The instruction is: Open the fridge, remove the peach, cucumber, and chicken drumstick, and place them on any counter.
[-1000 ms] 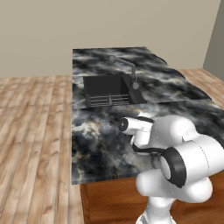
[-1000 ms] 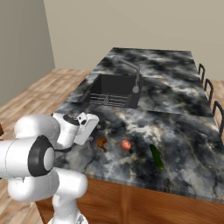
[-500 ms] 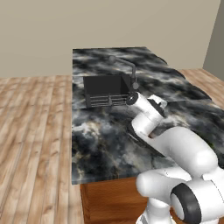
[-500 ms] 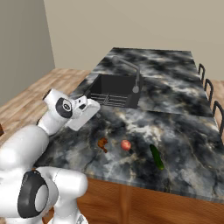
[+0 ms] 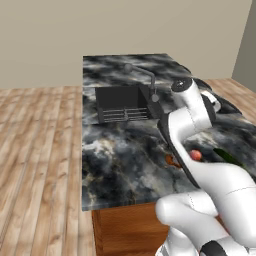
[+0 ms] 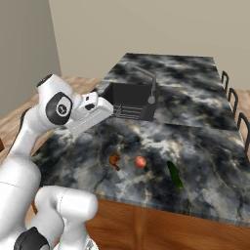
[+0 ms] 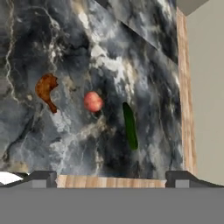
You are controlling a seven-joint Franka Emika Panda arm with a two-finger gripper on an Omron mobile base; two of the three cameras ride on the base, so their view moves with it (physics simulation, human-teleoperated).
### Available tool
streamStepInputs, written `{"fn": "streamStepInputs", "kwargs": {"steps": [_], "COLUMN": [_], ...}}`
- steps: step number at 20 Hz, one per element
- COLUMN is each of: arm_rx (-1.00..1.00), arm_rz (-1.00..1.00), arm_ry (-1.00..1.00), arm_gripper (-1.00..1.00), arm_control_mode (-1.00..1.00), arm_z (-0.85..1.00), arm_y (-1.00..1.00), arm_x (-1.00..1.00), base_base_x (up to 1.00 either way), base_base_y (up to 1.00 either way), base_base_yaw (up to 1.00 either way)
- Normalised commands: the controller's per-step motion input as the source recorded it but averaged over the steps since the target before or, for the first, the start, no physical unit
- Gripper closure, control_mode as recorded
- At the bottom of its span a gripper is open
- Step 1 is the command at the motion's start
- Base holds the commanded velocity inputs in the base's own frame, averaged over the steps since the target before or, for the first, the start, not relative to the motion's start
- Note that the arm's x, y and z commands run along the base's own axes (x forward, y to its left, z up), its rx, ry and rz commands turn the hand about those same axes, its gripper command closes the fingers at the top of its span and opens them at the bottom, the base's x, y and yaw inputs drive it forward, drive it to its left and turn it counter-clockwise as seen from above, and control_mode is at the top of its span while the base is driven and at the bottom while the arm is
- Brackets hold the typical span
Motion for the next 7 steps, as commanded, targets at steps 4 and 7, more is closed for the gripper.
{"fn": "streamStepInputs", "kwargs": {"steps": [4,7], "arm_rx": [0.06,0.04], "arm_rz": [-0.05,-0.01], "arm_ry": [-0.12,-0.16], "arm_gripper": [-1.00,-1.00], "arm_control_mode": [-1.00,-1.00], "arm_z": [1.00,0.94], "arm_y": [-0.05,0.00], "arm_x": [-0.79,-0.76], "base_base_x": [0.00,0.00], "base_base_y": [0.00,0.00], "base_base_yaw": [0.00,0.00]}}
